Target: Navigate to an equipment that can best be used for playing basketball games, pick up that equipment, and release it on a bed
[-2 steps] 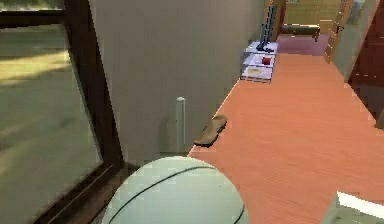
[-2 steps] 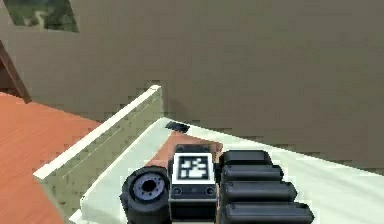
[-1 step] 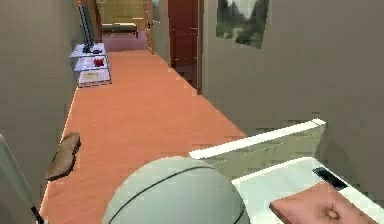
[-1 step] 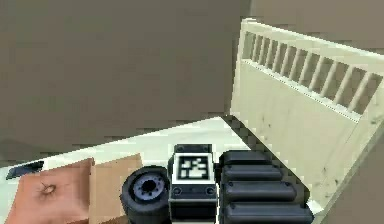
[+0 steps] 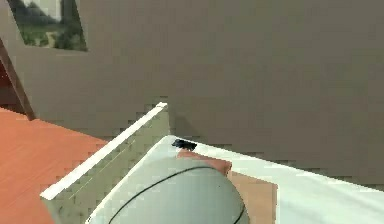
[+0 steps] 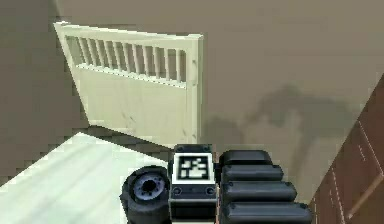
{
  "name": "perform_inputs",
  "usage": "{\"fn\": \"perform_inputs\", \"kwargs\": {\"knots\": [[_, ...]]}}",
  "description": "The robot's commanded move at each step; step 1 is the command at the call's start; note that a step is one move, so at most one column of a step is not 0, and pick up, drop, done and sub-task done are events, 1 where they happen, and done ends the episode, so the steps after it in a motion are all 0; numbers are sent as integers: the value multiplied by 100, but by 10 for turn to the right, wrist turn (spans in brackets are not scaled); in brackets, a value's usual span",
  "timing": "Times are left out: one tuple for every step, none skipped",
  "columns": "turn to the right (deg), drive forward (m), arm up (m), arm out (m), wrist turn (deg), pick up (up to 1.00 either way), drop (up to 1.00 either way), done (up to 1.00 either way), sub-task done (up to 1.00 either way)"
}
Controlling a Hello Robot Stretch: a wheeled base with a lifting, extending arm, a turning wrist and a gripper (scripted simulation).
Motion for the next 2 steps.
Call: {"fn": "perform_inputs", "kwargs": {"knots": [[60, 0, 0, 0, 0, 0, 0, 0, 0], [-450, 0, 0, 0, 0, 0, 0, 0, 0]]}}
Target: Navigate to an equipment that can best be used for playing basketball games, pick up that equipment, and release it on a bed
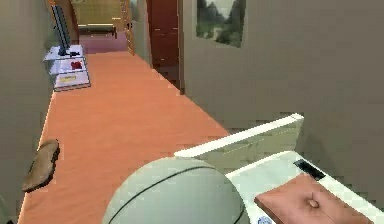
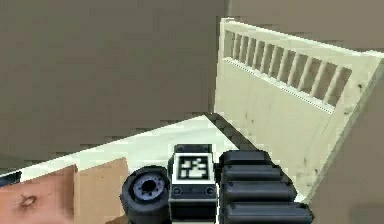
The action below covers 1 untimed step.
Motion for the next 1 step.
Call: {"fn": "perform_inputs", "kwargs": {"knots": [[-450, 0, 0, 0, 0, 0, 0, 0, 0]]}}
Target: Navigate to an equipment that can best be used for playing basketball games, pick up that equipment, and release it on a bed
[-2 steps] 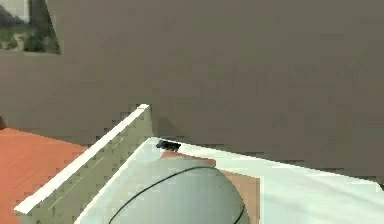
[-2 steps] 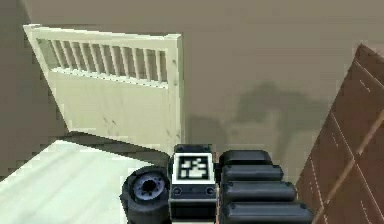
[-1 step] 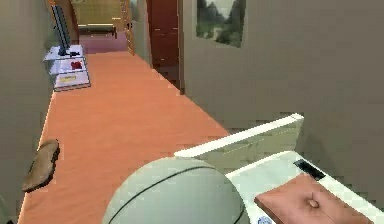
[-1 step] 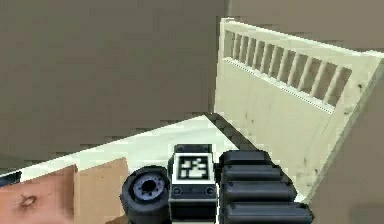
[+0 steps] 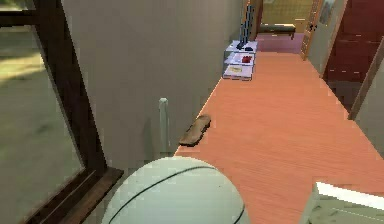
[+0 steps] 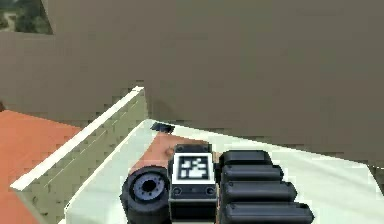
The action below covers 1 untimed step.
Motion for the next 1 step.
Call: {"fn": "perform_inputs", "kwargs": {"knots": [[-390, 0, 0, 0, 0, 0, 0, 0, 0]]}}
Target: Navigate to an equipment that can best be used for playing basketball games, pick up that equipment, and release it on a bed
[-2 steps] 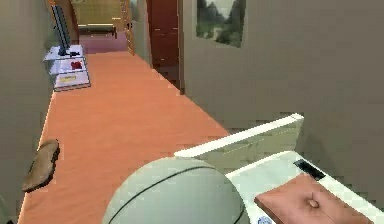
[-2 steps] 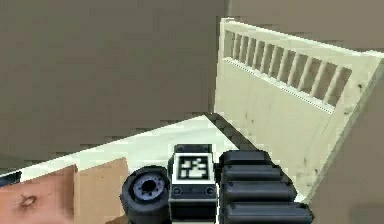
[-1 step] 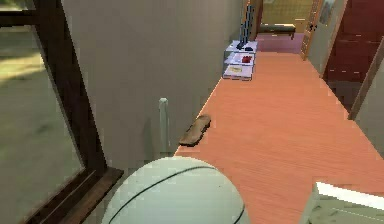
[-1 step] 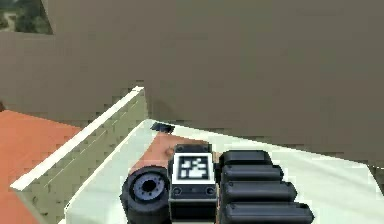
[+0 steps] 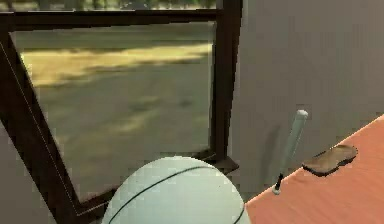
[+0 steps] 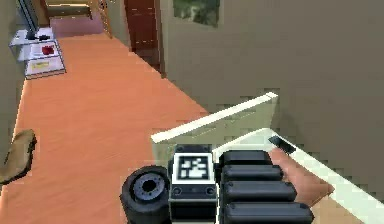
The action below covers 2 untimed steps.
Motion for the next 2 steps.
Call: {"fn": "perform_inputs", "kwargs": {"knots": [[450, 0, 0, 0, 0, 0, 0, 0, 0], [390, 0, 0, 0, 0, 0, 0, 0, 0]]}}
